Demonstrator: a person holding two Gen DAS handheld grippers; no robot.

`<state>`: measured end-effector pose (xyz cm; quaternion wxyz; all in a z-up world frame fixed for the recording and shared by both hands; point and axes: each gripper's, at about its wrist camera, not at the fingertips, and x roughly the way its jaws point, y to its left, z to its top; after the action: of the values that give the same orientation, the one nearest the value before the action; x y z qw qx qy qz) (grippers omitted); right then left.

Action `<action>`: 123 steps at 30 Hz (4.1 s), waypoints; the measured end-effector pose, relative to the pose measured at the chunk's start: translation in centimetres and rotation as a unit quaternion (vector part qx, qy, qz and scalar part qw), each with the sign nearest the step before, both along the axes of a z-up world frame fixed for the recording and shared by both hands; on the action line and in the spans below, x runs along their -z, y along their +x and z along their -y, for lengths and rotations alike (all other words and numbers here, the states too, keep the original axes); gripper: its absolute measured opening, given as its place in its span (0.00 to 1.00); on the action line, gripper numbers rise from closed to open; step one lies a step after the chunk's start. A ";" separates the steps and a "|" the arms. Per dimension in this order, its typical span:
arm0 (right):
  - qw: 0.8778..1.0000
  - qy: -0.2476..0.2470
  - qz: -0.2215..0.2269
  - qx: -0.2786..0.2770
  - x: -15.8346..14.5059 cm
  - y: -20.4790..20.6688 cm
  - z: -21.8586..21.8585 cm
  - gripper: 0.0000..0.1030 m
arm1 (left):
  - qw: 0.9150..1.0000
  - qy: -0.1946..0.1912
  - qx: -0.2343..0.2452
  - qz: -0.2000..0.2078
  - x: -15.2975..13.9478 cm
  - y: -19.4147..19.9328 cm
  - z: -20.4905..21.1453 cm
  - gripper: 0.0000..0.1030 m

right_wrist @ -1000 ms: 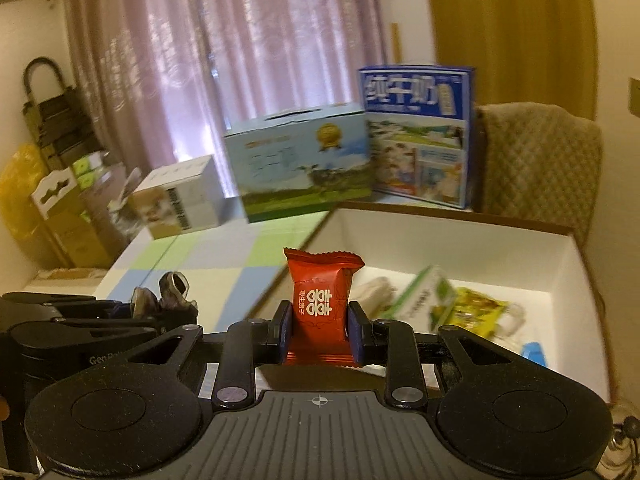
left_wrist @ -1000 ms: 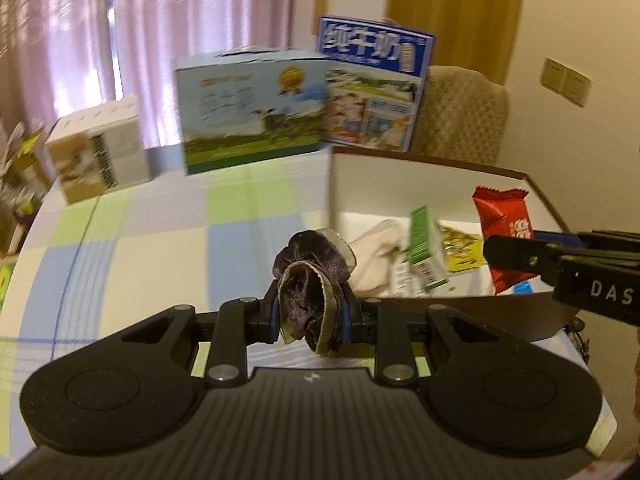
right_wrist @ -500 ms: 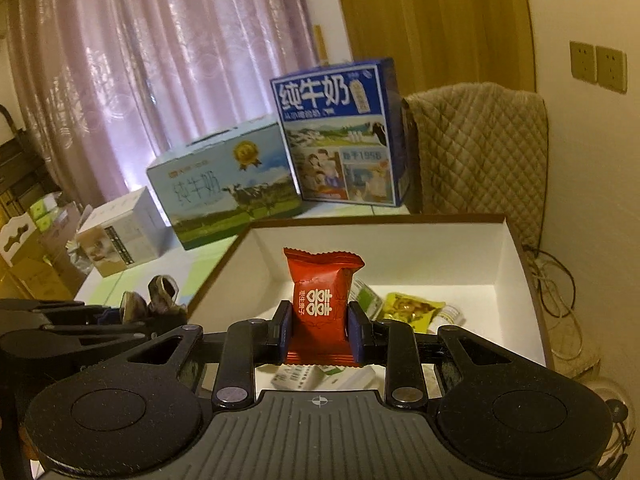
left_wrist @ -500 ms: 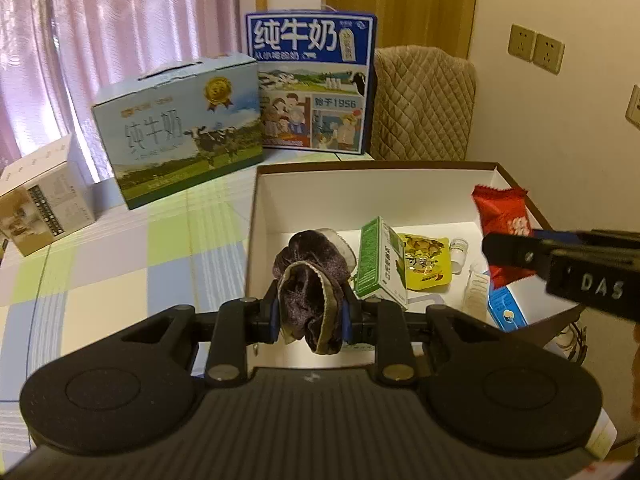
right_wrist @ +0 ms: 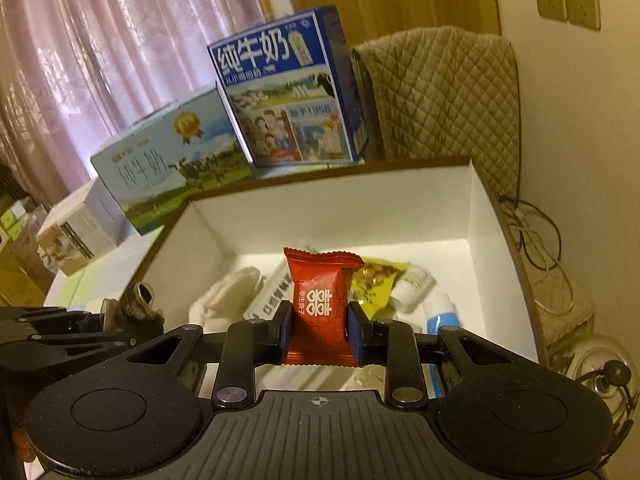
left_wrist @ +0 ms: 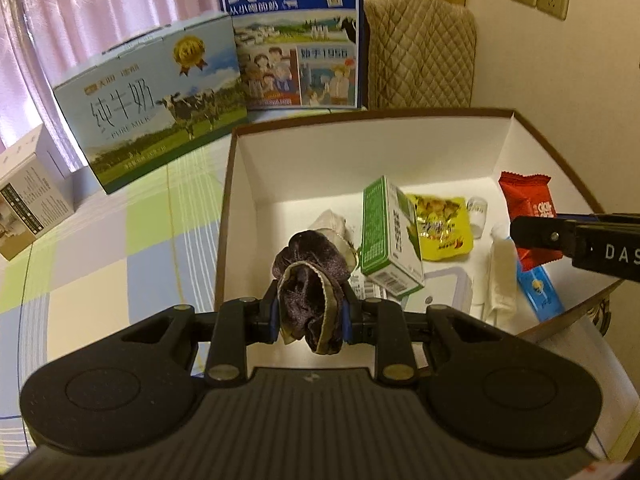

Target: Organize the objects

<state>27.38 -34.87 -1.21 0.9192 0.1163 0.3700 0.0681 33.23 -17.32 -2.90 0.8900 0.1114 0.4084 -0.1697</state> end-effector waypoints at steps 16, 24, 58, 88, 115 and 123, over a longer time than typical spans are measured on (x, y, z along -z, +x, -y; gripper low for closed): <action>0.999 -0.010 -0.040 0.001 1.7 0.3 0.8 0.25 | 1.000 0.012 0.008 -0.024 2.3 0.9 0.5 0.23; 0.999 -0.007 -0.041 0.009 1.8 0.3 1.1 0.25 | 1.000 0.012 0.007 -0.027 2.6 1.0 0.5 0.27; 0.993 -0.050 -0.053 0.090 1.9 -0.2 4.1 0.39 | 1.000 0.000 -0.006 -0.013 1.8 0.7 0.0 0.70; 0.997 -0.070 0.044 0.008 -2.6 -3.9 -2.9 0.61 | 0.992 -0.074 -0.083 0.063 -5.0 -7.0 -10.2 0.99; 0.985 -0.025 -0.050 -0.163 3.1 -15.6 -13.5 0.68 | 0.976 -0.062 -0.207 0.003 0.5 -21.7 -20.4 0.99; 0.977 -0.029 -0.065 -0.203 5.4 -17.1 -15.4 0.68 | 0.975 -0.051 -0.214 -0.014 2.3 -24.0 -20.6 0.99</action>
<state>10.24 -19.52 -6.61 0.8634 0.0160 0.4464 0.2346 9.24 3.30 -5.17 0.9044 -0.0264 0.4258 0.0023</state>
